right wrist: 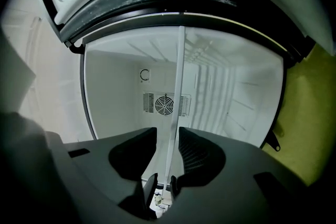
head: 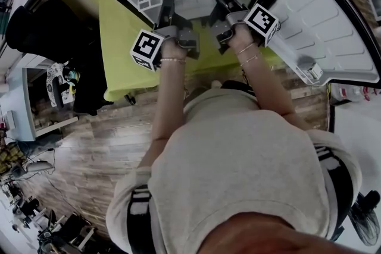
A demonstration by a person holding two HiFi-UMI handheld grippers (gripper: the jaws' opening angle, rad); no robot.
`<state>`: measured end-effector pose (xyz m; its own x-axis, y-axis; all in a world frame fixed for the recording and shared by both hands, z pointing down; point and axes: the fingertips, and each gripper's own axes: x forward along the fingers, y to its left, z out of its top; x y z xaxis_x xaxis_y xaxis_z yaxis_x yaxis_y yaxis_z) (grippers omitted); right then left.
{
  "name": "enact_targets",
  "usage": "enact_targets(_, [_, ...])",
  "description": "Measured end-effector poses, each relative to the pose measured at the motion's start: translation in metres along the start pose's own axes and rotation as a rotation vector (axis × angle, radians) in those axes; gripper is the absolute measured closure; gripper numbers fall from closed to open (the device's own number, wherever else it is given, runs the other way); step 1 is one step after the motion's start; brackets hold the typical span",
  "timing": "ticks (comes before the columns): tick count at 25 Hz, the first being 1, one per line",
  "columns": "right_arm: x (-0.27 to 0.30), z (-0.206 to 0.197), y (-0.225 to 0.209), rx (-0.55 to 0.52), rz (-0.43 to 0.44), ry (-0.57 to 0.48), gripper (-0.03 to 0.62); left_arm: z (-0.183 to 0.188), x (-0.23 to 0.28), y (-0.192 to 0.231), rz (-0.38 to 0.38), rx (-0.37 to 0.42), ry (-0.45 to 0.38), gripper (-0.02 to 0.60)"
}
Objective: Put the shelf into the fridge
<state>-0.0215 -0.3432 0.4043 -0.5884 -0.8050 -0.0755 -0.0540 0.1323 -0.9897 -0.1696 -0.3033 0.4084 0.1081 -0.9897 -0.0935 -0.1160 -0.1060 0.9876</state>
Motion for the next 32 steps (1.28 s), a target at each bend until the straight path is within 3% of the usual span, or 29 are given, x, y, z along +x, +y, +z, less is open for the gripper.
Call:
enact_targets(9, [-0.0033,-0.0014,-0.0036,0.001,-0.018,0.000,0.535,-0.0006,-0.0037,0.0028,0.026,-0.010,0.015,0.491])
enact_targets(12, [-0.0024,-0.0013,-0.0058,0.011,-0.028,0.002,0.548,0.0034,-0.0042,0.0042,0.032,-0.011,0.004,0.541])
enact_targets(32, [0.0027,0.0020,-0.0075,-0.012,-0.058,-0.019,0.563,0.0052,0.0012,0.0047,0.042,-0.009,0.007,0.543])
